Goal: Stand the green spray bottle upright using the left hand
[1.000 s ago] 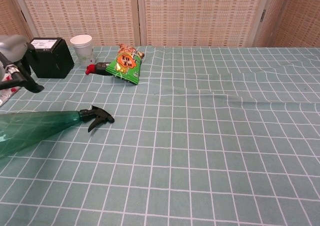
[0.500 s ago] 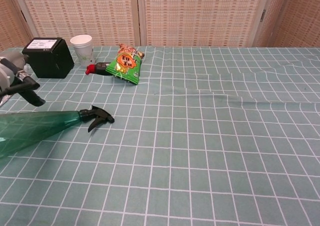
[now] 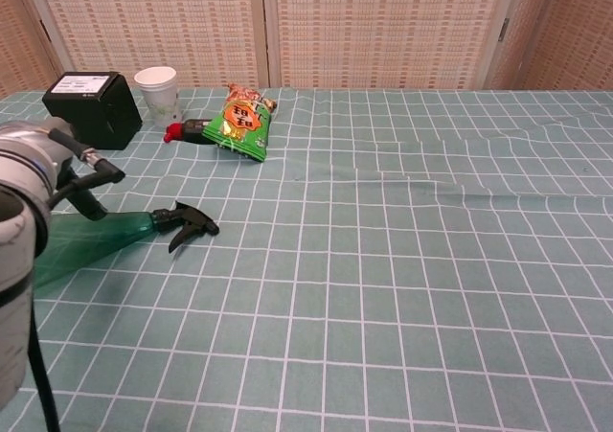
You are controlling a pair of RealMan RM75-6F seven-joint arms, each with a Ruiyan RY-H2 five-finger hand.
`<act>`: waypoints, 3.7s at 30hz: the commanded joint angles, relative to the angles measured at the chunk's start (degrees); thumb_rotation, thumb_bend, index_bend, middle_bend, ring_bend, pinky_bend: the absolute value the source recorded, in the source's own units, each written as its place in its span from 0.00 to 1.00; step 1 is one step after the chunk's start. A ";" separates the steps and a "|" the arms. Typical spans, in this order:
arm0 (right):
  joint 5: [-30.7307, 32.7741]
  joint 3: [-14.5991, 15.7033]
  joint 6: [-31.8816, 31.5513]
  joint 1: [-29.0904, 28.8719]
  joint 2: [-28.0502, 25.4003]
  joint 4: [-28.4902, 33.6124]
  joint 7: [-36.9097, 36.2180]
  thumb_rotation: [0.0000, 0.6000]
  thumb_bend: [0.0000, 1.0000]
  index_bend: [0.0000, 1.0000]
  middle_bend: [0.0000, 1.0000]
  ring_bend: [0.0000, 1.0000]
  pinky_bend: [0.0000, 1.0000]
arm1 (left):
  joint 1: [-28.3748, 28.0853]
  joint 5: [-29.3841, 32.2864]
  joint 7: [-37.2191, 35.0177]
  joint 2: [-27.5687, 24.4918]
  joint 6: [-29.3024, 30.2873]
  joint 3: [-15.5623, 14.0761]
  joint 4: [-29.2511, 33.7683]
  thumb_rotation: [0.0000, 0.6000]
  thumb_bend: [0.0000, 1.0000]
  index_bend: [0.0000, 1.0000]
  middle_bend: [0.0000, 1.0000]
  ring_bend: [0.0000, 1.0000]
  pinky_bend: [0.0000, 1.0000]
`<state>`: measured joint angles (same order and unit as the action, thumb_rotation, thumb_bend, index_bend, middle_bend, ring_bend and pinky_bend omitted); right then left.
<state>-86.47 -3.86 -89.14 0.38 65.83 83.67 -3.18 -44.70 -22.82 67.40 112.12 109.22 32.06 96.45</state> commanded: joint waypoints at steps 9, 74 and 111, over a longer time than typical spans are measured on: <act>-0.22 0.12 -0.22 0.05 -0.08 -0.29 -0.93 1.00 0.00 0.31 0.32 0.12 0.11 | 0.66 -7.89 -3.84 3.88 -5.20 -11.13 -6.68 1.00 0.23 0.04 0.23 0.16 0.15; 0.18 -0.47 -1.36 0.39 1.01 -1.37 -1.25 1.00 0.00 0.31 0.33 0.13 0.07 | 4.43 -7.80 -4.30 4.29 -16.53 -5.49 -20.22 1.00 0.29 0.48 0.70 0.50 0.30; -1.43 -0.89 -4.75 0.88 3.75 -4.91 -1.11 1.00 0.00 0.38 0.36 0.17 0.11 | 15.24 -32.06 -83.30 -16.62 -34.63 11.75 2.20 1.00 0.30 0.55 0.73 0.49 0.29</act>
<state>-88.07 -4.80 -94.16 1.24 69.67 78.57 -4.61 -31.37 -52.97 -7.48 97.01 77.39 41.52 101.51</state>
